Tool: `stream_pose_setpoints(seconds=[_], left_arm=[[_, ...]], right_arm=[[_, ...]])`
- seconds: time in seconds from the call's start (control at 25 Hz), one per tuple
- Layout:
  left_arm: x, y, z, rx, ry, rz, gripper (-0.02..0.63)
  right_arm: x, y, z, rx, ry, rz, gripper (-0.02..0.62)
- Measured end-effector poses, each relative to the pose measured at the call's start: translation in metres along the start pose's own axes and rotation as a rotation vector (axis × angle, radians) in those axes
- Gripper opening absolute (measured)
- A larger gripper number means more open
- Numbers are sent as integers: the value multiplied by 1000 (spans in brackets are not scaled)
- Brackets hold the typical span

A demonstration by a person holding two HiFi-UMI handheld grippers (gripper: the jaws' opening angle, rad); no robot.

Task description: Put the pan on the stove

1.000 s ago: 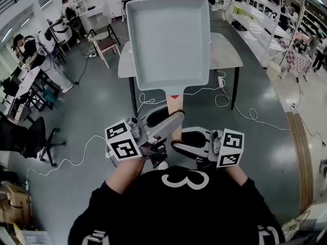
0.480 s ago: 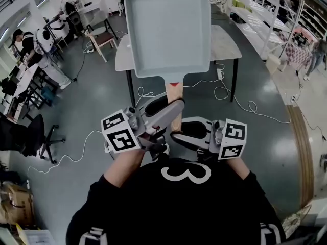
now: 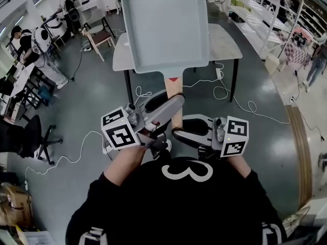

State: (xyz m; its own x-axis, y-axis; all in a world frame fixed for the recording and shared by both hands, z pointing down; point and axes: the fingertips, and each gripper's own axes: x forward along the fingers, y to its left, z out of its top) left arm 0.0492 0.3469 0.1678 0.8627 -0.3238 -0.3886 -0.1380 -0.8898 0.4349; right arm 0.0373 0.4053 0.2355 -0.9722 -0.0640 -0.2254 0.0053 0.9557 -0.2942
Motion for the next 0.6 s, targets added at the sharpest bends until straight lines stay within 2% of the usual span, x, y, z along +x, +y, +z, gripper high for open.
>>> stream_pose_setpoints(seconds=[0.4,0.6], left_arm=[[1,67,28,-11,15,27,137],[8,116,63,-16,27,31,137]], right_arm=[[26,-66,10,42,-7,9,95],[50,-118,31,49,-1,0,95]])
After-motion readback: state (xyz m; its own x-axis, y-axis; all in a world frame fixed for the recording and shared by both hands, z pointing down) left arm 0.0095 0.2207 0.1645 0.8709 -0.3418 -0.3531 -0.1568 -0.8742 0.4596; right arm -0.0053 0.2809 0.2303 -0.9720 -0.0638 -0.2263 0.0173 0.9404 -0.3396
